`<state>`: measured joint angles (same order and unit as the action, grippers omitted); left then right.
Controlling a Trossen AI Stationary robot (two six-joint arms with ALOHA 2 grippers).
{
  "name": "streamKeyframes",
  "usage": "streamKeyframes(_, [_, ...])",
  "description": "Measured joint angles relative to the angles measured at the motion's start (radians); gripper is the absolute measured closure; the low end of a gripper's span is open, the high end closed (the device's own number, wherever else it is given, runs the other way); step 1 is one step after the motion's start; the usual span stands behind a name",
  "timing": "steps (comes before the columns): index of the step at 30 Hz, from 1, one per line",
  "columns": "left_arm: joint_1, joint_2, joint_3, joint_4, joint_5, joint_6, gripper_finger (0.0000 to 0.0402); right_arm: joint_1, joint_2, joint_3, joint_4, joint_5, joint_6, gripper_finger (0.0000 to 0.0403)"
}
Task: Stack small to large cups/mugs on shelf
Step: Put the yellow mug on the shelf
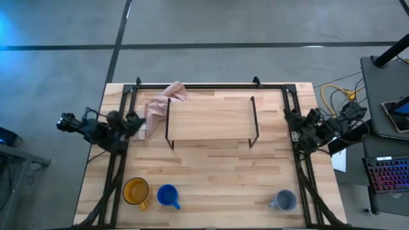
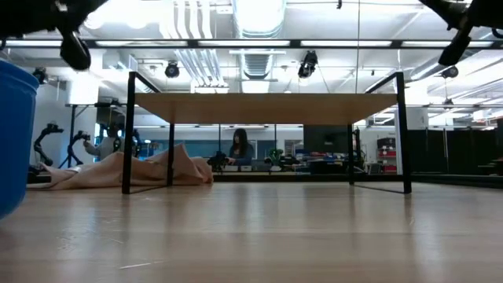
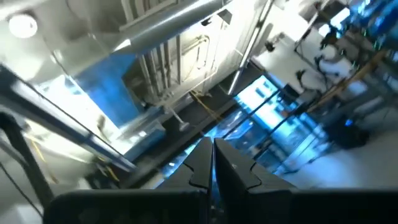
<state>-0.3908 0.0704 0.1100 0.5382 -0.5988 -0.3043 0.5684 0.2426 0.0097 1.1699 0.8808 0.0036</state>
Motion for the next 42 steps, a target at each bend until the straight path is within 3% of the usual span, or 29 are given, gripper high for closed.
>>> streamKeyframes(7, [0.001, 0.0, 0.003, 0.193, -0.026, 0.158, 0.0402, 0.0, 0.0, 0.0, -0.004, 0.01, -0.206, 0.0392])
streamKeyframes(12, [0.001, 0.002, 0.003, 0.22, -0.024, 0.283, 0.0402, 0.0, 0.01, 0.0, -0.006, -0.069, -0.08, 0.0392])
streamKeyframes(18, [0.001, 0.008, 0.014, 0.277, -0.008, 0.409, 0.0402, 0.001, 0.007, 0.0, -0.005, -0.049, -0.04, 0.0392])
streamKeyframes(42, [0.001, 0.014, 0.015, 0.283, 0.011, 0.415, 0.0402, 0.001, 0.011, 0.0, -0.012, -0.015, 0.022, 0.0392])
